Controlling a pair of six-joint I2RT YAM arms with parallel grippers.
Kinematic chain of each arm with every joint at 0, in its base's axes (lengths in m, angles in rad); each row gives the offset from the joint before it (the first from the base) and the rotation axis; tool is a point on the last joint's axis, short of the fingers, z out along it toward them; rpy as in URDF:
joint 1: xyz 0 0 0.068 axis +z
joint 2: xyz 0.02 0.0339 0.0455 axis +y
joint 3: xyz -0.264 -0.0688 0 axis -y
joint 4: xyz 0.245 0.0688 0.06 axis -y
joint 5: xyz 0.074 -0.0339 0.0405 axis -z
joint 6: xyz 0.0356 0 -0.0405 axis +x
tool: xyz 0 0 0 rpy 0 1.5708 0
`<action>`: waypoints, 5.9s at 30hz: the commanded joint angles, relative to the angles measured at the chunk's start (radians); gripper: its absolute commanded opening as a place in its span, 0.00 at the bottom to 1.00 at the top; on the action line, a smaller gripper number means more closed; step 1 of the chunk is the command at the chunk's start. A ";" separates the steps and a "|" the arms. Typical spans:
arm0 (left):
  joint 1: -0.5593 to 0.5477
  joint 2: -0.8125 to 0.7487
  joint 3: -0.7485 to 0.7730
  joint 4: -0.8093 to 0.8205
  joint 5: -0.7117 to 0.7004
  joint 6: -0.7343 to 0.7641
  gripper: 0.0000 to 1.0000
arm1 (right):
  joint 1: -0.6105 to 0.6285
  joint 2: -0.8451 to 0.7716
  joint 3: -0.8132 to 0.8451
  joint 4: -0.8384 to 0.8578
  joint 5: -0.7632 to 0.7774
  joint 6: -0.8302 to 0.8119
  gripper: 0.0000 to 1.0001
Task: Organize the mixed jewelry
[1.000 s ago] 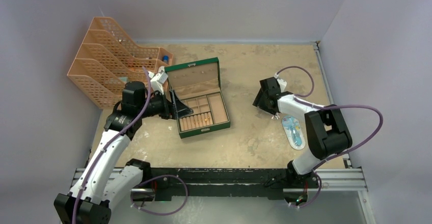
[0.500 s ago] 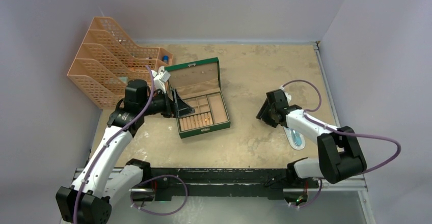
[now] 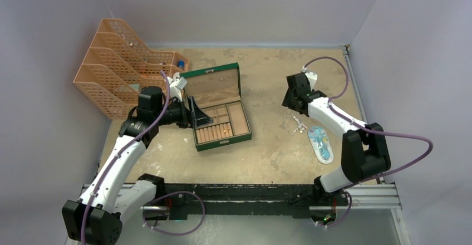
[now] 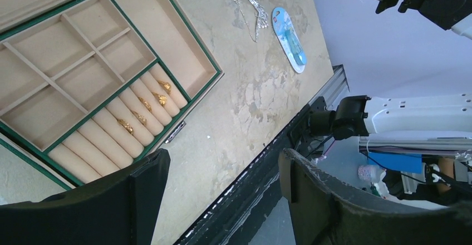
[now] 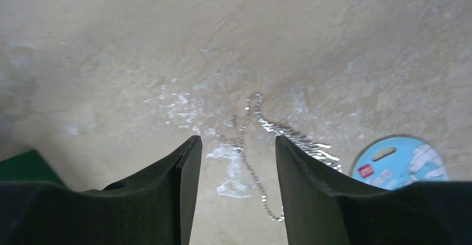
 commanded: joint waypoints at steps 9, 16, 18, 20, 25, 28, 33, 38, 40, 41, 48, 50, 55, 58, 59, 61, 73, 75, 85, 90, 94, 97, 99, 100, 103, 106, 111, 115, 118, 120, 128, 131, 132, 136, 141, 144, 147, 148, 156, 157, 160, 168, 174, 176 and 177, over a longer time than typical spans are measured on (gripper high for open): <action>0.001 0.098 0.063 0.055 0.033 0.042 0.71 | -0.008 0.084 -0.007 -0.003 -0.007 -0.254 0.55; -0.006 0.113 0.060 0.068 0.032 0.044 0.71 | -0.025 0.169 0.017 -0.040 -0.004 -0.237 0.42; -0.009 0.115 0.059 0.066 0.026 0.050 0.71 | -0.026 0.183 0.023 -0.049 0.010 -0.228 0.42; -0.014 0.117 0.059 0.065 0.022 0.051 0.71 | -0.030 0.195 0.026 -0.053 0.016 -0.223 0.41; -0.021 0.120 0.056 0.071 0.016 0.052 0.71 | -0.047 0.232 0.045 -0.051 0.017 -0.239 0.41; -0.025 0.122 0.061 0.077 0.018 0.051 0.71 | -0.069 0.245 0.060 -0.045 0.017 -0.240 0.41; -0.028 0.128 0.065 0.081 0.024 0.050 0.71 | -0.110 0.274 0.063 -0.040 0.016 -0.227 0.41; -0.029 0.145 0.061 0.092 0.042 0.042 0.70 | -0.140 0.280 0.050 -0.018 -0.044 -0.202 0.39; -0.029 0.147 0.062 0.094 0.044 0.038 0.70 | -0.157 0.280 0.039 0.000 -0.089 -0.187 0.37; -0.029 0.149 0.064 0.097 0.048 0.033 0.70 | -0.166 0.278 0.029 0.012 -0.134 -0.185 0.35; -0.037 0.197 0.096 0.129 0.115 0.027 0.69 | -0.196 0.293 -0.042 0.088 -0.270 -0.168 0.17; -0.043 0.206 0.108 0.133 0.120 0.028 0.68 | -0.196 0.298 -0.048 0.088 -0.260 -0.165 0.08; -0.071 0.232 0.120 0.192 0.113 -0.006 0.67 | -0.196 0.246 -0.027 0.082 -0.201 -0.171 0.00; -0.120 0.260 0.133 0.249 0.067 -0.043 0.67 | -0.194 0.190 -0.018 0.073 -0.198 -0.175 0.00; -0.143 0.273 0.139 0.266 0.039 -0.056 0.67 | -0.194 0.169 -0.018 0.071 -0.198 -0.175 0.00; -0.192 0.303 0.163 0.298 -0.029 -0.076 0.66 | -0.194 0.130 -0.022 0.068 -0.199 -0.177 0.00; -0.443 0.604 0.345 0.521 -0.271 -0.107 0.62 | -0.194 -0.017 -0.085 0.111 -0.234 -0.139 0.00; -0.462 0.675 0.400 0.508 -0.276 -0.094 0.59 | -0.194 -0.023 -0.092 0.118 -0.245 -0.137 0.00; -0.481 0.873 0.601 0.381 -0.276 -0.128 0.54 | -0.194 0.124 -0.052 0.056 -0.117 -0.086 0.38; -0.486 0.926 0.644 0.362 -0.265 -0.107 0.54 | -0.194 0.175 -0.048 0.070 -0.141 -0.103 0.37; -0.486 0.945 0.654 0.357 -0.270 -0.093 0.54 | -0.194 0.196 -0.048 0.063 -0.154 -0.127 0.35; -0.486 0.956 0.653 0.364 -0.256 -0.088 0.54 | -0.194 0.203 -0.048 0.041 -0.160 -0.135 0.28; -0.486 0.964 0.654 0.366 -0.244 -0.087 0.54 | -0.194 0.198 -0.052 0.029 -0.163 -0.137 0.22; -0.486 0.965 0.654 0.367 -0.239 -0.086 0.54 | -0.194 0.193 -0.055 0.026 -0.160 -0.137 0.16; -0.487 0.971 0.654 0.371 -0.223 -0.088 0.54 | -0.193 0.170 -0.062 0.019 -0.145 -0.132 0.03; -0.487 0.977 0.657 0.374 -0.215 -0.090 0.54 | -0.192 0.138 -0.061 0.017 -0.139 -0.127 0.00; -0.489 0.999 0.671 0.372 -0.200 -0.103 0.54 | -0.192 0.073 -0.053 0.006 -0.129 -0.123 0.00; -0.490 1.027 0.701 0.344 -0.196 -0.137 0.54 | -0.192 0.011 -0.055 0.003 -0.122 -0.118 0.00; -0.495 1.050 0.728 0.325 -0.201 -0.153 0.54 | -0.193 -0.012 -0.062 0.000 -0.130 -0.119 0.00; -0.501 1.060 0.745 0.302 -0.218 -0.157 0.54 | -0.193 -0.001 -0.061 -0.017 -0.133 -0.104 0.02; -0.503 1.055 0.744 0.271 -0.256 -0.151 0.54 | -0.192 0.045 -0.091 -0.017 -0.159 -0.088 0.40; -0.503 1.057 0.742 0.271 -0.253 -0.149 0.54 | -0.190 0.058 -0.100 -0.017 -0.162 -0.091 0.40; -0.503 1.058 0.742 0.272 -0.252 -0.149 0.54 | -0.187 0.063 -0.103 -0.016 -0.161 -0.091 0.40; -0.503 1.063 0.742 0.274 -0.246 -0.147 0.54 | -0.177 0.088 -0.108 -0.015 -0.161 -0.094 0.36; -0.503 1.063 0.740 0.279 -0.236 -0.143 0.54 | -0.158 0.113 -0.108 -0.020 -0.146 -0.095 0.23; -0.503 1.065 0.739 0.282 -0.234 -0.143 0.54 | -0.156 0.117 -0.102 -0.017 -0.138 -0.095 0.22; -0.501 1.064 0.740 0.284 -0.230 -0.142 0.54 | -0.155 0.125 -0.096 -0.019 -0.121 -0.095 0.23; -0.504 1.064 0.742 0.284 -0.230 -0.142 0.54 | -0.155 0.131 -0.092 -0.022 -0.113 -0.095 0.25; -0.503 1.064 0.745 0.280 -0.230 -0.135 0.54 | -0.155 0.163 -0.086 -0.024 -0.067 -0.094 0.37; -0.502 1.064 0.745 0.279 -0.230 -0.135 0.54 | -0.156 0.168 -0.086 -0.022 -0.071 -0.094 0.36; -0.503 1.066 0.745 0.279 -0.228 -0.135 0.54 | -0.155 0.180 -0.087 -0.010 -0.085 -0.097 0.28; -0.501 1.068 0.743 0.281 -0.213 -0.141 0.54 | -0.153 0.130 -0.064 -0.034 -0.023 -0.086 0.04; -0.501 1.093 0.759 0.295 -0.187 -0.184 0.54 | -0.152 0.060 -0.064 -0.054 -0.016 -0.080 0.01; -0.502 1.099 0.765 0.295 -0.183 -0.190 0.54 | -0.153 0.052 -0.063 -0.062 -0.014 -0.078 0.03; -0.502 1.099 0.766 0.295 -0.184 -0.190 0.54 | -0.153 0.050 -0.062 -0.065 -0.013 -0.076 0.08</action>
